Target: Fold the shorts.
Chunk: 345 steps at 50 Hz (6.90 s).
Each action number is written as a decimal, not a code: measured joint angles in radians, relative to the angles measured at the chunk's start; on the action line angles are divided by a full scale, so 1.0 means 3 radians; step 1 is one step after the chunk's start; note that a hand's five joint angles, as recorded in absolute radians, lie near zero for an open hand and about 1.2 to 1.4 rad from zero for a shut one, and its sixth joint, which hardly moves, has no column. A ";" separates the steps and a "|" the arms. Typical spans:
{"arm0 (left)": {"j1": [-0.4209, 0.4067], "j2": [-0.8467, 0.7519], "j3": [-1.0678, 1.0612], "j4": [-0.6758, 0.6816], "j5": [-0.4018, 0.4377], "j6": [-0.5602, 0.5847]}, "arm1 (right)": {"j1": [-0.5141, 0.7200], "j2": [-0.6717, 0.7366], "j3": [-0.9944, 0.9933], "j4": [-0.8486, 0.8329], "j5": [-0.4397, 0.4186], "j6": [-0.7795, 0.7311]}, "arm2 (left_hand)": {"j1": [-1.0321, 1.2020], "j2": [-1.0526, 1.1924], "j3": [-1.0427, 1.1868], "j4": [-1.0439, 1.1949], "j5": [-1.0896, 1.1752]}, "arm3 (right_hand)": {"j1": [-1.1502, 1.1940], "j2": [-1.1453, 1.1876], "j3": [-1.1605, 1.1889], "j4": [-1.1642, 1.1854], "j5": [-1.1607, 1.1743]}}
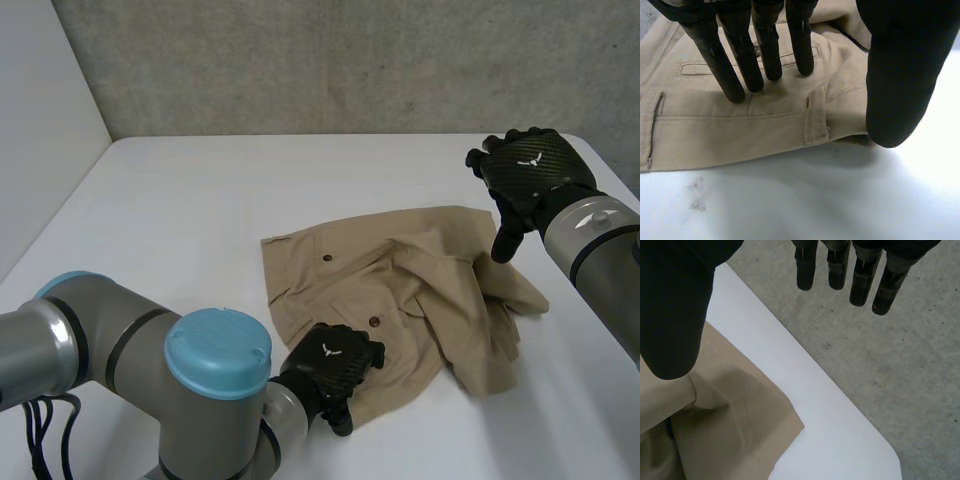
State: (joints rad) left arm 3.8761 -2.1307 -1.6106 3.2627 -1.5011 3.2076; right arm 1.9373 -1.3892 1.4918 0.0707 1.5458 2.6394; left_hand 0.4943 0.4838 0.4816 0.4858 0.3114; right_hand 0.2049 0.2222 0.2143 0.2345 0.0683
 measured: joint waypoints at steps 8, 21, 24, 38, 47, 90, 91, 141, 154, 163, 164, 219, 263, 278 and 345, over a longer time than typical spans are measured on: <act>0.0001 -0.0068 0.0052 0.0067 -0.0047 0.0009 | 0.0000 0.0016 0.0007 -0.0001 0.0002 -0.0003 | 0.0464 0.0496 0.0496 0.0484 0.0423 | 0.0000 0.0000 0.0000 0.0001 0.0000; -0.0003 -0.0143 0.0145 0.0210 -0.0335 0.0025 | 0.0001 0.0037 0.0023 0.0000 0.0003 -0.0008 | 0.1941 0.1999 0.1815 0.1989 0.1914 | 0.0002 0.0000 0.0000 0.0001 0.0001; -0.0001 -0.0144 0.0179 0.0222 -0.0395 0.0026 | 0.0000 0.0038 0.0031 0.0000 0.0005 -0.0008 | 0.2014 0.2373 0.2266 0.2343 0.2147 | 0.0000 0.0000 0.0000 0.0001 0.0001; 0.0695 0.0109 0.0305 0.0235 -0.0955 0.0433 | 0.0005 0.0034 0.0028 -0.0003 0.0002 -0.0013 | 0.2014 0.2376 0.2335 0.2359 0.2147 | 0.0000 0.0000 0.0000 0.0001 0.0001; 0.1698 0.0605 0.0489 0.0435 -0.1032 0.0591 | 0.0009 0.0035 0.0013 -0.0007 0.0002 -0.0014 | 0.2019 0.2376 0.2349 0.2359 0.2147 | 0.0000 0.0000 0.0000 0.0001 0.0001; 0.0058 -0.0542 0.1166 0.0952 0.0123 -0.0112 | -0.0056 0.0044 -0.0048 -0.0245 0.0138 0.0022 | -0.0215 -0.0023 0.0058 0.0016 0.0011 | 0.0000 0.0001 0.0000 0.0001 0.0001; 0.0107 -0.0520 0.1149 0.0915 0.0121 -0.0064 | -0.0065 0.0045 -0.0047 -0.0243 0.0100 0.0011 | -0.0648 -0.0440 -0.0412 -0.0467 -0.0479 | 0.0000 0.0001 0.0000 0.0001 0.0001; 0.0699 0.1258 -0.1076 -0.0476 -0.1039 -0.0471 | -0.0286 0.0824 0.0755 -0.0531 -0.1707 -0.1560 | -0.0494 -0.0492 -0.0492 -0.0491 -0.0488 | 0.2530 0.3183 0.3209 0.3175 0.3043; 0.0822 0.0712 -0.0780 -0.0028 -0.1352 -0.0292 | -0.0205 0.0732 0.0463 -0.0406 -0.0848 -0.0793 | 0.2051 0.2089 0.2080 0.2087 0.2034 | 0.2530 0.3183 0.3209 0.3176 0.3043; 0.1006 0.0579 0.0208 0.0022 -0.1253 0.0656 | 0.0109 0.0988 -0.0448 -0.0034 -0.0186 -0.0646 | 0.2084 0.2369 0.2352 0.2358 0.2164 | 0.2530 0.3184 0.3209 0.3179 0.3043; 0.1031 0.0543 0.0408 0.0041 -0.1223 0.0793 | 0.0136 0.1029 -0.0611 -0.0031 -0.0162 -0.0619 | 0.2085 0.2370 0.2352 0.2358 0.2164 | 0.2530 0.3188 0.3209 0.3183 0.3043; 0.1270 0.0578 -0.0519 0.0811 -0.0659 0.1192 | -0.0072 0.0897 0.0249 -0.0420 -0.0349 0.0522 | -0.0823 -0.0830 -0.0786 -0.0831 -0.0857 | 0.2579 0.3190 0.3242 0.3193 0.3085; 0.2043 0.0583 -0.0678 0.0161 0.0746 0.0657 | -0.0294 0.0914 0.0510 -0.0265 -0.0515 0.0899 | -0.0290 -0.0273 -0.0264 -0.0318 -0.0330 | 0.2579 0.3190 0.3242 0.3193 0.3085; 0.1796 -0.0064 0.0148 0.0059 0.0438 0.0707 | -0.0300 0.0920 0.0517 -0.0286 -0.0515 0.0883 | -0.0278 -0.0236 -0.0236 -0.0271 -0.0255 | 0.2579 0.3190 0.3242 0.3193 0.3086; 0.1732 0.0277 -0.0221 0.0054 0.0285 0.0705 | -0.0306 0.0867 0.0495 -0.0217 -0.0514 0.0650 | 0.1975 0.2364 0.2322 0.2358 0.2199 | 0.2565 0.3133 0.3174 0.3115 0.3047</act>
State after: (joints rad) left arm 4.3957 -2.0475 -1.6769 3.2788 -1.4154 3.4191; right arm 1.8454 -1.1291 1.6402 0.0055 1.3917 2.8343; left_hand 1.0869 1.1931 1.1782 1.1931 0.9711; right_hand 0.9743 1.1622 1.1665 1.1689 0.9824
